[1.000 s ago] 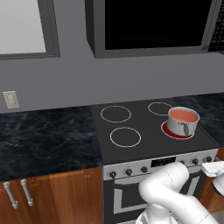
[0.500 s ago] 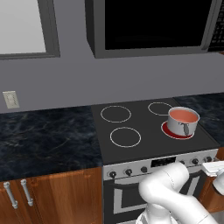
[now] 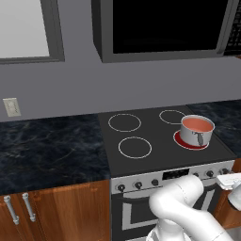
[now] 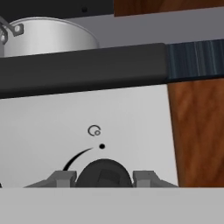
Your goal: Wait until the marinara sauce is simmered to a deep red color and then turn off the stove.
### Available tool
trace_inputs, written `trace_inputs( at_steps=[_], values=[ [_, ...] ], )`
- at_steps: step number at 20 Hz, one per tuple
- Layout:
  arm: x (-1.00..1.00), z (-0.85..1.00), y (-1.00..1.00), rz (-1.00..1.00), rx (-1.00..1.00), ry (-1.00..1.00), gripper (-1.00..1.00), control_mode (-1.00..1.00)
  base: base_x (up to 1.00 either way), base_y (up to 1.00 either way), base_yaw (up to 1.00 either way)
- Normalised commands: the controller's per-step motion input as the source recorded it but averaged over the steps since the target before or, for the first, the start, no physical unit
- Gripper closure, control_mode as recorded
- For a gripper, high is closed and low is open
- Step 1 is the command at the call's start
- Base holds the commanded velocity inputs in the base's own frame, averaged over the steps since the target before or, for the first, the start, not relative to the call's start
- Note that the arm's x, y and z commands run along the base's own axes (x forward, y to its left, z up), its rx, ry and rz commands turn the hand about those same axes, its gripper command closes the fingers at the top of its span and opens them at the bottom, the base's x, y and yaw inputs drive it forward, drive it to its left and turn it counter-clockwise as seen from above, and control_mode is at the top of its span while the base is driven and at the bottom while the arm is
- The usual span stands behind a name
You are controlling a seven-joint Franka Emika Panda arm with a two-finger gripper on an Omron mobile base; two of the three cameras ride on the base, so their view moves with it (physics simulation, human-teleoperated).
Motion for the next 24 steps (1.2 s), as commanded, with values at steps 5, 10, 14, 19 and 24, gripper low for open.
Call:
trace_inputs(
  at_steps=[5,10,14,19,24],
  values=[
    [0.0,0.0,0.0,0.0,0.0,0.0,1.0,-1.0,0.0,0.0,0.0],
    [0.0,0.0,0.0,0.0,0.0,0.0,1.0,-1.0,0.0,0.0,0.0],
    [0.0,0.0,0.0,0.0,0.0,0.0,1.0,-1.0,0.0,0.0,0.0],
    [0.0,0.0,0.0,0.0,0.0,0.0,1.0,-1.0,0.0,0.0,0.0],
    [0.0,0.0,0.0,0.0,0.0,0.0,1.0,-1.0,0.0,0.0,0.0]
  ],
)
